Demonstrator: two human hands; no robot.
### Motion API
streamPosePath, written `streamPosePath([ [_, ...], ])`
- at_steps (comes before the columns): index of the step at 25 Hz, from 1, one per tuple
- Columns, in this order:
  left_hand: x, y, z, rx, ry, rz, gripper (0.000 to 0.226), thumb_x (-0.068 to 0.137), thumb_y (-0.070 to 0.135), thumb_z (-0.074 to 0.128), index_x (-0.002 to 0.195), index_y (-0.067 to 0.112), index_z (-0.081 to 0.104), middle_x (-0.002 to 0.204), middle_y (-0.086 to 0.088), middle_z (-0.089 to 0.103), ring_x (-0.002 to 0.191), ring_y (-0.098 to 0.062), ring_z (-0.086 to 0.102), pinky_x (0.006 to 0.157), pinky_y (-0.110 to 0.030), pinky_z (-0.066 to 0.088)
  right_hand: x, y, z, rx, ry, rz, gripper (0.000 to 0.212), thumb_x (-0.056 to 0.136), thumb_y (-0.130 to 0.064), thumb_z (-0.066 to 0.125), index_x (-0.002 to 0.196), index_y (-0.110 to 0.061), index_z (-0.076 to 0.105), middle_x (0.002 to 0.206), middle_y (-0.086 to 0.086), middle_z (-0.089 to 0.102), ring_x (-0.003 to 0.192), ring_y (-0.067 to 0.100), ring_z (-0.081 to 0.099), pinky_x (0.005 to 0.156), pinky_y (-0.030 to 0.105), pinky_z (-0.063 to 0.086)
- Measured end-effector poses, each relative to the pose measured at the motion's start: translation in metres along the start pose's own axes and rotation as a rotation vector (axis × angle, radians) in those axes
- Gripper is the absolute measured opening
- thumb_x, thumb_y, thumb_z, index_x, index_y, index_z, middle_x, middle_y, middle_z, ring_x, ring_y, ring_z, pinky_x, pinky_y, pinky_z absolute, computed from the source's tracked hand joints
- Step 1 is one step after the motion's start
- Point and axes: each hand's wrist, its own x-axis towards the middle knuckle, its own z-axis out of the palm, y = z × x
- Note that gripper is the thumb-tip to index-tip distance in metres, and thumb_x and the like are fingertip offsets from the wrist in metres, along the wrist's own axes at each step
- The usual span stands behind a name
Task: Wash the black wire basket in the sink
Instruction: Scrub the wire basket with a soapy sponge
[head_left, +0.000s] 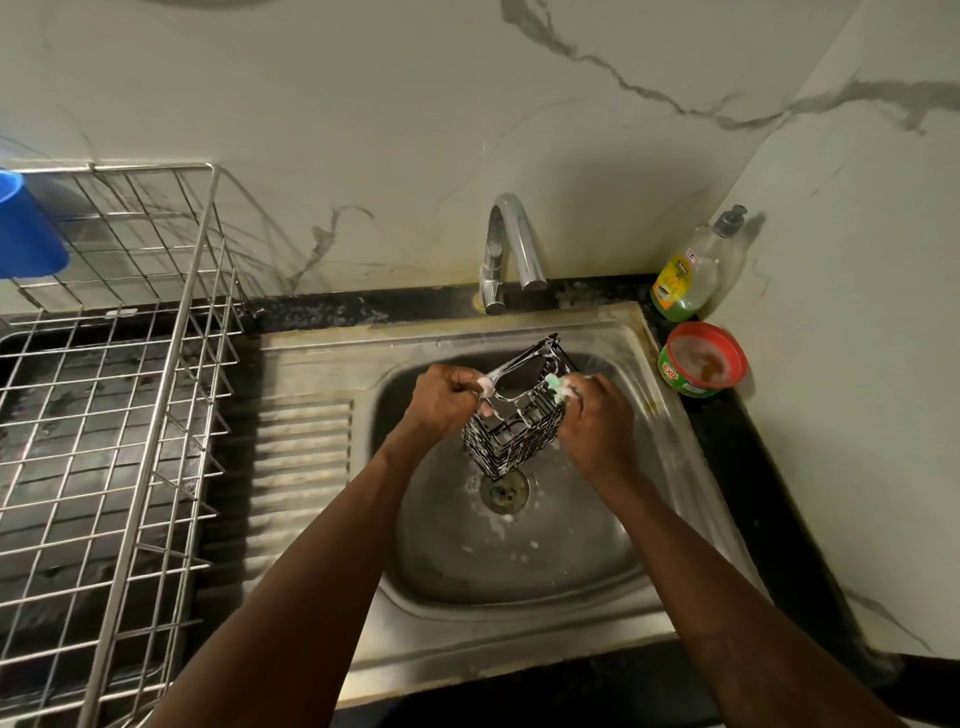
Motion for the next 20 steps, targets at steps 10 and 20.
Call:
streamPosePath([
  [10,0.003,-0.004,-0.003,0.017,-0.001,0.102,0.034,0.078,0.006,0.071,0.068,0.038,0.077,0.068,0.02,0.073,0.082,-0.009,0.072,0.084,-0.033,0.058,-0.019,-0.052,0.019,0.062,-0.123,-0.232,0.035,0.076,-0.001,0.048,0.102,0.001,0.071,0.092,0.014,0.063,0.081,0.028,0.06,0.071,0.034,0.053],
  [20,-0.001,0.006,0.002,-0.041,-0.057,0.024,0.016,0.09,0.014,0.074,0.082,0.027,0.078,0.076,0.002,0.077,0.063,0.011,0.065,0.069,-0.009,0.051,0.033,-0.021,-0.007,-0.014,-0.039,0.293,0.035,0.086,0.002,0.06,0.119,-0.003,0.067,0.11,0.018,0.067,0.1,0.033,0.063,0.083,0.038,0.05],
])
